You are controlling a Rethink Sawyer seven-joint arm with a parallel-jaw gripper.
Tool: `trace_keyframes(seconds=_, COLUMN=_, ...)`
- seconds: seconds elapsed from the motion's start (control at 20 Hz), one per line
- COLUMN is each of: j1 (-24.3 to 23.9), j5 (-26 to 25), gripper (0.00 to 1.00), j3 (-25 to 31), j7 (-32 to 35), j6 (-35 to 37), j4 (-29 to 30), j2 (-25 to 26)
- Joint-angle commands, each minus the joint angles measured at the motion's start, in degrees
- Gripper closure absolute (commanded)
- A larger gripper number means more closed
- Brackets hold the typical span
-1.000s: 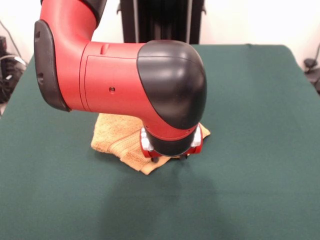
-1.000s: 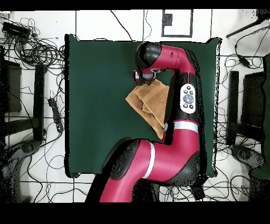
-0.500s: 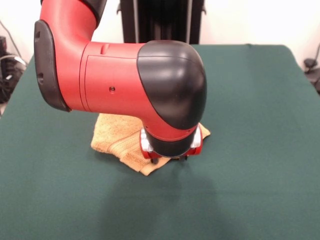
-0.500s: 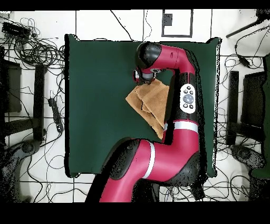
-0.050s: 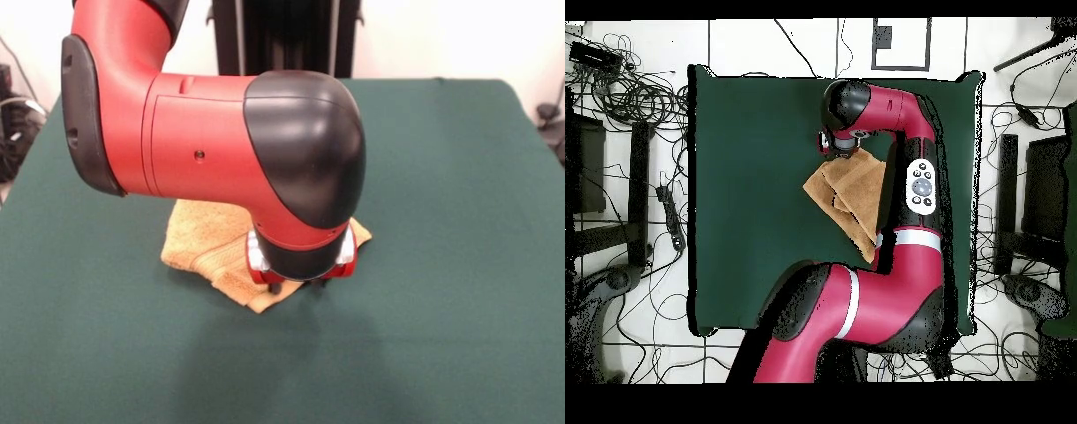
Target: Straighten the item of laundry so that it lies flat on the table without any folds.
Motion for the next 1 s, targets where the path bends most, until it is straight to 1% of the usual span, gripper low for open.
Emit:
trace_keyframes(seconds=0.05, j1=0.14, j5=-1.71, gripper=1.00, j3=2.50, j7=-3.12, j6=-9.96, j4=8.35, j2=5.32)
trace_keyframes(seconds=0.3, j1=0.00, j5=-1.64, gripper=1.00, j3=2.70, j7=-3.79, j6=-9.13, j4=8.24, j2=5.36)
trace_keyframes(seconds=0.75, j1=0.36, j5=-1.49, gripper=1.00, j3=2.82, j7=-4.94, j6=-4.52, j4=6.17, j2=5.54)
trace_keyframes(seconds=1.0, j1=0.52, j5=-1.20, gripper=1.00, j3=3.23, j7=-6.03, j6=0.85, j4=3.54, j2=6.18)
